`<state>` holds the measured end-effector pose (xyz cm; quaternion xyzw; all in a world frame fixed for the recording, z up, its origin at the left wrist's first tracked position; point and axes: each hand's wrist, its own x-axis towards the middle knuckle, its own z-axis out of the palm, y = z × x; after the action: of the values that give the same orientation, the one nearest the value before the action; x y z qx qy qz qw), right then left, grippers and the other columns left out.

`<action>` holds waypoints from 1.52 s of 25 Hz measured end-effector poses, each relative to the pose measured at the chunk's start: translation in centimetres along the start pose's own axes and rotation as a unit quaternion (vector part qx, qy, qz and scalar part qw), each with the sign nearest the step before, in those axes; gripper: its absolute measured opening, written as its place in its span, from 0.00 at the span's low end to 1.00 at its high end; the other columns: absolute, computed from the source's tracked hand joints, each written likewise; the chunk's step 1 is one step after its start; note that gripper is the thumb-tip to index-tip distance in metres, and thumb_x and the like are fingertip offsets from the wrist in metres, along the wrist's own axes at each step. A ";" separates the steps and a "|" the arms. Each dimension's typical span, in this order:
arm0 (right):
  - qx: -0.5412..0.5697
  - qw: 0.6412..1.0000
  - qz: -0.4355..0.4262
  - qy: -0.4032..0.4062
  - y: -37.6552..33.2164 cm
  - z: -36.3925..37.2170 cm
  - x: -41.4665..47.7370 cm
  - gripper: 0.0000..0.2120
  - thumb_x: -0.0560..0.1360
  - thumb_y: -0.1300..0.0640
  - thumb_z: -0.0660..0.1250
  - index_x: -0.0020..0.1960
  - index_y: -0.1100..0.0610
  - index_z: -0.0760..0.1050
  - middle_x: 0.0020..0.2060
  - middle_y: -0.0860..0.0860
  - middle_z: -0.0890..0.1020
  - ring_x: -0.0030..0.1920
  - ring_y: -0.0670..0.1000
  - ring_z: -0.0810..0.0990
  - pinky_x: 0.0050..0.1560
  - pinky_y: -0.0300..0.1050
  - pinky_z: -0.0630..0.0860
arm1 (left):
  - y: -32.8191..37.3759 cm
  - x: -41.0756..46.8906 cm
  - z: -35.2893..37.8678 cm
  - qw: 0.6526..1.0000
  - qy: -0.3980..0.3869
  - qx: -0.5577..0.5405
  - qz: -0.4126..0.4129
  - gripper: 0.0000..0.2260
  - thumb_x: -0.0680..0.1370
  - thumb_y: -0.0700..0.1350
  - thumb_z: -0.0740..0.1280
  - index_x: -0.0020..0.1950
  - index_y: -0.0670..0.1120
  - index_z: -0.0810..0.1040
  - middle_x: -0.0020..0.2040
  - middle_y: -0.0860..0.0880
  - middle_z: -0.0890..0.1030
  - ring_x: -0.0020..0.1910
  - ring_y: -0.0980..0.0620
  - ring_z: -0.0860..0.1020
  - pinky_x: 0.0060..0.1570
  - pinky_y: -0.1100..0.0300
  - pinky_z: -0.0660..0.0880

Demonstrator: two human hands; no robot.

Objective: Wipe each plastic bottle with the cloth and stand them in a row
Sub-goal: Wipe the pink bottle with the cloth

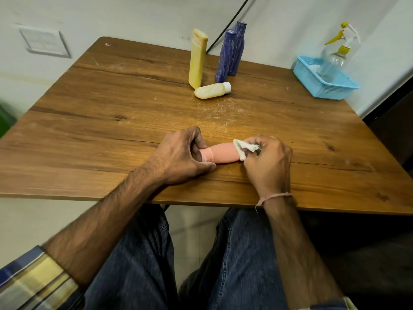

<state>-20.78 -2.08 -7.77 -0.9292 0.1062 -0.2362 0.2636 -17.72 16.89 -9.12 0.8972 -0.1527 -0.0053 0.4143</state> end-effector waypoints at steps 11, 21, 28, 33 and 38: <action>-0.032 0.995 -0.012 -0.090 -0.4 -0.6 3.2 0.10 0.72 0.65 0.70 0.50 0.55 0.85 0.49 0.53 0.86 0.49 0.52 0.83 0.53 0.47 0.81 | 0.1 -0.1 -0.1 1.000 0.005 0.020 0.004 0.18 0.65 0.53 0.82 0.45 0.52 0.76 0.38 0.55 0.82 0.36 0.63 0.78 0.31 0.73 0.70; 0.058 0.978 -0.136 -0.147 -2.3 -0.8 -0.2 0.15 0.72 0.68 0.70 0.54 0.55 0.85 0.48 0.49 0.82 0.43 0.39 0.75 0.47 0.25 0.71 | 0.2 -0.4 0.1 0.999 0.028 0.002 0.021 0.16 0.66 0.51 0.81 0.45 0.49 0.78 0.35 0.55 0.82 0.35 0.67 0.78 0.31 0.74 0.70; 0.041 0.984 -0.148 -0.094 -3.0 0.6 -1.9 0.17 0.73 0.70 0.66 0.57 0.56 0.83 0.49 0.49 0.80 0.48 0.45 0.77 0.48 0.31 0.73 | -0.3 -0.3 0.1 0.997 0.044 0.035 0.061 0.18 0.67 0.53 0.81 0.46 0.50 0.75 0.39 0.55 0.79 0.36 0.62 0.76 0.33 0.73 0.69; 0.049 0.997 -0.065 -0.015 -0.9 -0.4 0.2 0.17 0.73 0.68 0.69 0.56 0.52 0.83 0.53 0.50 0.82 0.50 0.45 0.80 0.56 0.40 0.79 | -0.8 -0.3 0.3 0.987 0.101 -0.012 0.124 0.20 0.66 0.54 0.81 0.51 0.50 0.77 0.44 0.55 0.79 0.41 0.57 0.77 0.37 0.68 0.72; 0.173 0.961 -0.217 0.004 -2.9 -2.3 -1.2 0.15 0.72 0.68 0.71 0.55 0.54 0.82 0.49 0.50 0.83 0.51 0.43 0.81 0.51 0.33 0.77 | -1.3 -0.4 0.1 0.957 0.183 -0.064 0.213 0.21 0.70 0.53 0.79 0.55 0.42 0.80 0.49 0.49 0.80 0.42 0.54 0.77 0.41 0.60 0.77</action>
<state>-22.76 -0.28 -4.92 -0.8692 -0.1392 -0.3059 0.3626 -17.75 17.72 -10.15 0.8009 -0.2611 0.2381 0.4835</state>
